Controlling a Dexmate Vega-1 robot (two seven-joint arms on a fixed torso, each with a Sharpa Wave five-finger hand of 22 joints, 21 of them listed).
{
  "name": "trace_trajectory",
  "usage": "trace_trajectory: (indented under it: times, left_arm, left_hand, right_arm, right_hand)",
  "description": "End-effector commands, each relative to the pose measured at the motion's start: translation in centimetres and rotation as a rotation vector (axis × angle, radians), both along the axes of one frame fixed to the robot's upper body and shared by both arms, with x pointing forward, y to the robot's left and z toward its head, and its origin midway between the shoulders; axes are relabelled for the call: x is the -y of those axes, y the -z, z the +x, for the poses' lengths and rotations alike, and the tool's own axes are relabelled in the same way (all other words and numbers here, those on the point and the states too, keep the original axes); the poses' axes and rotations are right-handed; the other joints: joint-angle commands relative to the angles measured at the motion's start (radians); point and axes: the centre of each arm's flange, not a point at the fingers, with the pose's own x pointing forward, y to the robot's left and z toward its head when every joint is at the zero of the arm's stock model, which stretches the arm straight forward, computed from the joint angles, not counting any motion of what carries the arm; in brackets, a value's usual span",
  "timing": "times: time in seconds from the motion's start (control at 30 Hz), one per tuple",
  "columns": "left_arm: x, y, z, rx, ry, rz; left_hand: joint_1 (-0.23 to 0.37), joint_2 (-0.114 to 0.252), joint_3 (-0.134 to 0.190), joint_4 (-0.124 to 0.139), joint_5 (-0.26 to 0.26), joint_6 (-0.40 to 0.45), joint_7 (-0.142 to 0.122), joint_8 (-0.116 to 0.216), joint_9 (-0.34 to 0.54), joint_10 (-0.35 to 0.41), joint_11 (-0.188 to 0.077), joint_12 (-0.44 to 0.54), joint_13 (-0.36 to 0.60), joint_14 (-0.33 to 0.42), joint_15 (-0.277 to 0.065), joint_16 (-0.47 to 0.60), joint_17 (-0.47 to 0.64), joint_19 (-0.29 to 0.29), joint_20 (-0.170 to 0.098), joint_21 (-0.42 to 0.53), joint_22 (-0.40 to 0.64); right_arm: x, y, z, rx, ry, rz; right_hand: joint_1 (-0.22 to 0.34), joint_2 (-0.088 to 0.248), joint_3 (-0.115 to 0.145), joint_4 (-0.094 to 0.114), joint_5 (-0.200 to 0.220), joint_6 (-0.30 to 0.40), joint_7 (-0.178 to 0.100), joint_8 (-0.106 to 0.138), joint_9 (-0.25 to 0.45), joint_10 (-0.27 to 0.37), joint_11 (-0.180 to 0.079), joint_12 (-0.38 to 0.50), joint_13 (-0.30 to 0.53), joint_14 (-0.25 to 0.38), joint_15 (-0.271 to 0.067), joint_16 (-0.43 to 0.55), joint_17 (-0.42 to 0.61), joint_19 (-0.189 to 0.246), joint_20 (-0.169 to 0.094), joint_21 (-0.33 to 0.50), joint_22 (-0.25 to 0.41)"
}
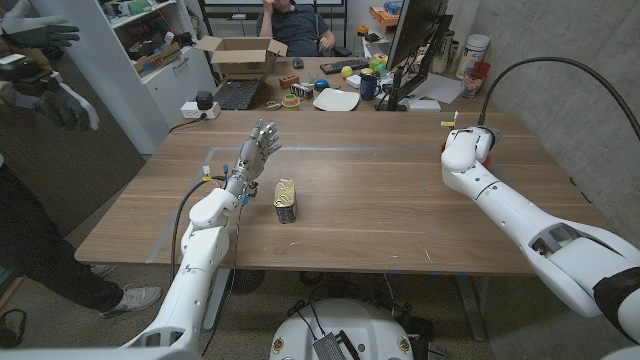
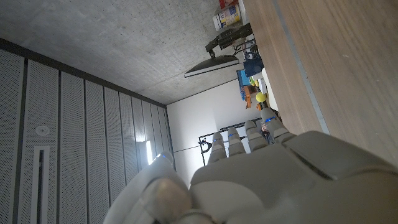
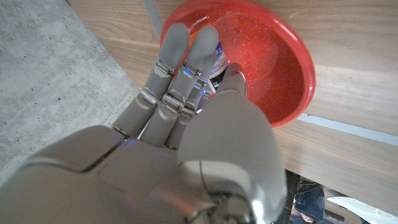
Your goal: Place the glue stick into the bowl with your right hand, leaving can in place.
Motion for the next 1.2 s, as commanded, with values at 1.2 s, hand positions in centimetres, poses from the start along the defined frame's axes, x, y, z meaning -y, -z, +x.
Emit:
trace_trajectory:
  times: [1.2]
  left_arm:
    - [-0.4,0.2,0.1,-0.002,-0.003,-0.018]
  left_hand:
    - [0.002,0.012,-0.016,0.002,0.008,0.000,0.000,0.003,0.001,-0.005,0.002,0.003,0.005,-0.004,0.008,-0.002,0.004,-0.005,0.009,-0.012,0.006]
  right_arm:
    - [-1.7,0.9,1.3,-0.058,-0.039,-0.037]
  right_hand:
    - [0.014,-0.006,-0.049,0.064,0.000,0.066,-0.001,-0.027,0.037,-0.032,0.005,-0.031,-0.009,-0.018,0.003,-0.056,-0.047,-0.030,-0.049,0.030,0.003]
